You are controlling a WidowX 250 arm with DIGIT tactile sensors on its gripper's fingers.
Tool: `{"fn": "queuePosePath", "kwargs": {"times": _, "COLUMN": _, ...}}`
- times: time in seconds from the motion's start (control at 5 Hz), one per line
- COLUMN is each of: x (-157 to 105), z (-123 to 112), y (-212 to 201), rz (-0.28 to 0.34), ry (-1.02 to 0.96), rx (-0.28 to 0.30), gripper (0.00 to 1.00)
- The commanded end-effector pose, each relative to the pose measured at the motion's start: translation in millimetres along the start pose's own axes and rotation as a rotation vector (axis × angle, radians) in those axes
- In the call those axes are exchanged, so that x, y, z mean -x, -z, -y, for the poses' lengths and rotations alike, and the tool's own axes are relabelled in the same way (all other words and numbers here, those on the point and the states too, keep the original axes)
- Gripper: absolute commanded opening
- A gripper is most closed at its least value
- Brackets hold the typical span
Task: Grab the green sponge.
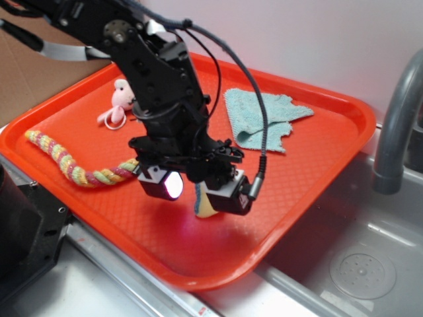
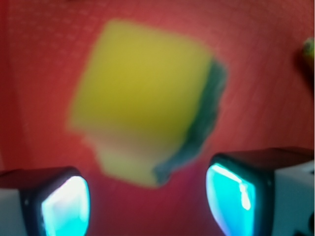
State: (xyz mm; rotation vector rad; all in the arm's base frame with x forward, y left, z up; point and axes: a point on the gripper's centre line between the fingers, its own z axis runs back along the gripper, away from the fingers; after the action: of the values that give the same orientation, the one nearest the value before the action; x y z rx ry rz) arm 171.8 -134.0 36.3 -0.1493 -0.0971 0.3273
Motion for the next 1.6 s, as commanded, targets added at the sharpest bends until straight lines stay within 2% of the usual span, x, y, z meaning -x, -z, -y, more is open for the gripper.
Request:
{"fn": "queuePosePath", "kwargs": {"times": 0.0, "x": 1.3, "z": 2.9, "y": -2.1, "rz": 0.015, "ry": 0.003, "rx": -0.004, "gripper": 1.00}}
{"fn": "queuePosePath", "kwargs": {"times": 0.2, "x": 0.6, "z": 2.7, "y": 2.6, "rz": 0.018, "ry": -0.004, "rx": -0.002, "gripper": 0.70}}
{"fn": "queuePosePath", "kwargs": {"times": 0.4, "x": -1.6, "z": 0.0, "y": 2.6, "rz": 0.000, "ry": 0.010, "rx": 0.007, "gripper": 1.00}}
{"fn": "queuePosePath", "kwargs": {"times": 0.8, "x": -1.6, "z": 0.0, "y": 2.6, "rz": 0.000, "ry": 0.010, "rx": 0.007, "gripper": 1.00}}
{"fn": "queuePosePath", "kwargs": {"times": 1.0, "x": -8.2, "z": 4.5, "y": -11.5, "rz": 0.016, "ry": 0.006, "rx": 0.038, "gripper": 1.00}}
{"fn": "queuePosePath", "kwargs": {"times": 1.4, "x": -37.0, "z": 12.5, "y": -2.6, "rz": 0.054, "ry": -0.008, "rx": 0.048, "gripper": 1.00}}
